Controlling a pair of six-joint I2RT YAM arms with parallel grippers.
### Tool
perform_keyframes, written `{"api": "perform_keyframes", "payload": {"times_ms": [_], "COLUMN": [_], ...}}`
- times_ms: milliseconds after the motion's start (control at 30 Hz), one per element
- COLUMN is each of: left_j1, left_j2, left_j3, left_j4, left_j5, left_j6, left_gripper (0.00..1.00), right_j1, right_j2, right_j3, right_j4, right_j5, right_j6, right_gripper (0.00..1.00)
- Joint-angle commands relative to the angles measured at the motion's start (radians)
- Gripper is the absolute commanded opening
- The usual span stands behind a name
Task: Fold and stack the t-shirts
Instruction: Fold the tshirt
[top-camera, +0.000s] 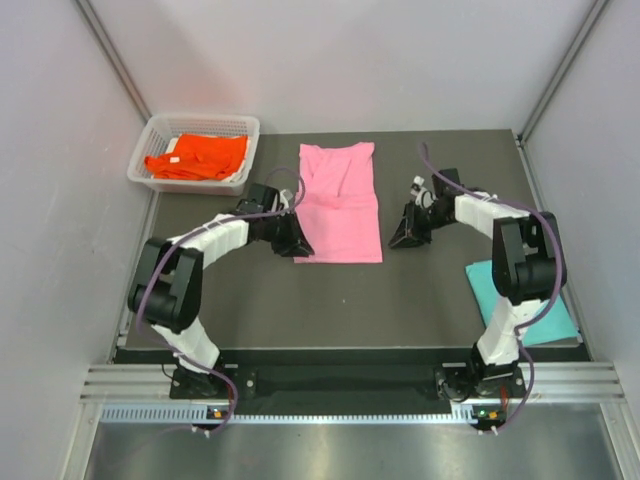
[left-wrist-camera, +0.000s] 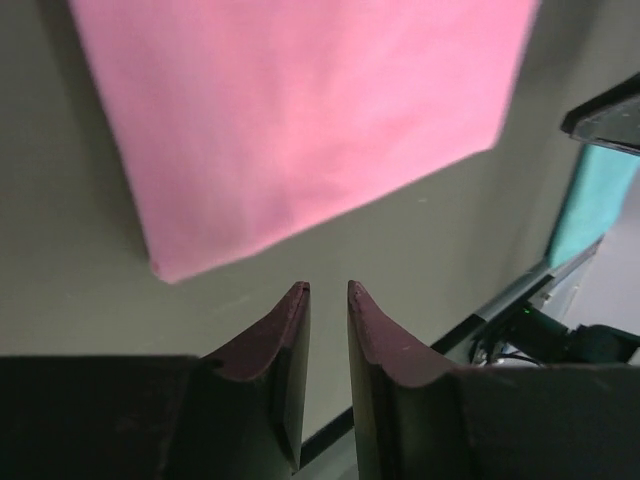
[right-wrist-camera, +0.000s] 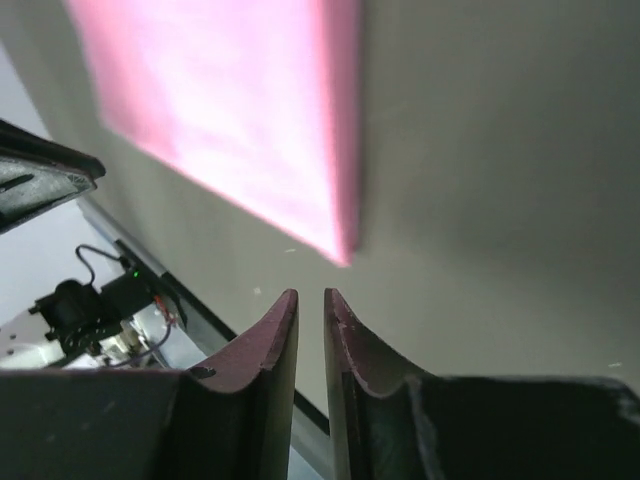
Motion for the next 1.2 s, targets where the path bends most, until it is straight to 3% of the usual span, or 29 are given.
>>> {"api": "perform_keyframes", "payload": {"times_ms": [0, 267, 367, 500, 667, 833, 967, 1167], "left_j1": [0.005, 0.014, 0.014, 0.011, 0.031, 0.08, 0.095, 0.111], "left_j2": [-0.068, 0.117, 0.095, -0.035, -0.058, 0.162, 0.41, 0.572], "left_j3": [-0.02, -0.058, -0.083, -0.086, 0.046, 0.176, 0.36, 0.512], "left_j4": [0.063, 0.082, 0.034, -0.012, 0.044, 0.213, 0.296, 0.427], "left_j5": [0.049, -0.057, -0.095, -0.037, 0.041, 0.113, 0.148, 0.169], "left_j6": [-0.014, 0.002, 0.042, 0.059, 0.03, -0.068, -0.116, -0.189], "left_gripper": [0.25, 0.2, 0.2, 0.21, 0.24, 0.22, 0.21, 0.2], "right_j1": [0.067, 0.151, 0.124, 0.063, 0.065, 0.07, 0.075, 0.075], "right_j2": [-0.067, 0.108, 0.12, 0.059, -0.006, 0.056, 0.213, 0.428], "right_j3": [0.065, 0.11, 0.064, -0.018, 0.05, 0.2, 0.356, 0.547], "right_j4": [0.013, 0.173, 0.173, 0.144, 0.121, 0.191, 0.271, 0.418], "right_j5": [-0.02, -0.095, -0.081, -0.066, -0.07, -0.063, -0.124, -0.145], "right_j6": [-0.029, 0.109, 0.078, 0.034, 0.024, 0.131, 0.222, 0.383], "right_gripper": [0.17, 0.17, 0.17, 0.17, 0.19, 0.3, 0.3, 0.27]}}
